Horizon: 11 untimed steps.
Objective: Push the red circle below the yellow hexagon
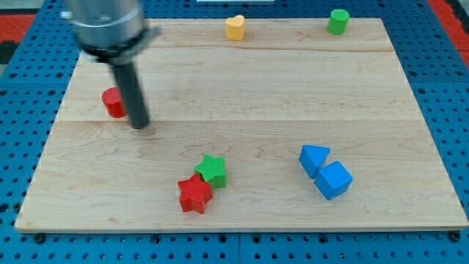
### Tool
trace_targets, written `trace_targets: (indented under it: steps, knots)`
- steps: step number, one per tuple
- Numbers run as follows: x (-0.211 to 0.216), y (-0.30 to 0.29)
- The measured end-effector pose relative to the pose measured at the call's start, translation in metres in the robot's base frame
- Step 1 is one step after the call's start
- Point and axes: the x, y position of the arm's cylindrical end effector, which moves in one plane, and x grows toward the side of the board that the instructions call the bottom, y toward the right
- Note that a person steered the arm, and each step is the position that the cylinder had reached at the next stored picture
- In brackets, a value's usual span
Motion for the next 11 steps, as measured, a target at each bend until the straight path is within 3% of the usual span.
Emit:
trace_targets:
  steps: [1, 2, 3, 4, 5, 8, 11]
  knots:
    - [-0.006, -0.040]
    - [-0.031, -0.018]
    - [-0.011, -0.022]
    - [-0.044, 0.061]
    - [-0.068, 0.057]
    - [-0.065, -0.019]
    - [-0.039, 0.033]
